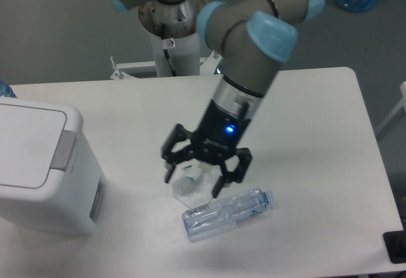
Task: Open the trash can
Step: 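Raise the gripper and move it to the trash can lid edge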
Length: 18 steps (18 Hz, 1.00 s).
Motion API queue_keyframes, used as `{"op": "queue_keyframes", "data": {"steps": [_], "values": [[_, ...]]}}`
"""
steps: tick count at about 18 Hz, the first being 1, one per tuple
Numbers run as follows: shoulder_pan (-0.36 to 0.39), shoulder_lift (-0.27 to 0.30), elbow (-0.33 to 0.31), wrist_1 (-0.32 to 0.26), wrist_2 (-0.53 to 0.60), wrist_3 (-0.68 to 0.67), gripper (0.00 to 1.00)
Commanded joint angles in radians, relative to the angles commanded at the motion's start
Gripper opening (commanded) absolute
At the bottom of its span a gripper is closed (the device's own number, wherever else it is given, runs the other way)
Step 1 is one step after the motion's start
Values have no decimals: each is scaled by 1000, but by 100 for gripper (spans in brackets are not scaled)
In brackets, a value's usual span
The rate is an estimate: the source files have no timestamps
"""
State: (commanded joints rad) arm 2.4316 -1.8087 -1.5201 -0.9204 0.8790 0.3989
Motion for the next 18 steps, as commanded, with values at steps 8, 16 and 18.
{"op": "queue_keyframes", "data": {"steps": [8,16,18], "values": [[-77,35,-37,9,5,-35,100],[-134,29,-55,12,9,-28,100],[-137,29,-57,12,9,-32,100]]}}
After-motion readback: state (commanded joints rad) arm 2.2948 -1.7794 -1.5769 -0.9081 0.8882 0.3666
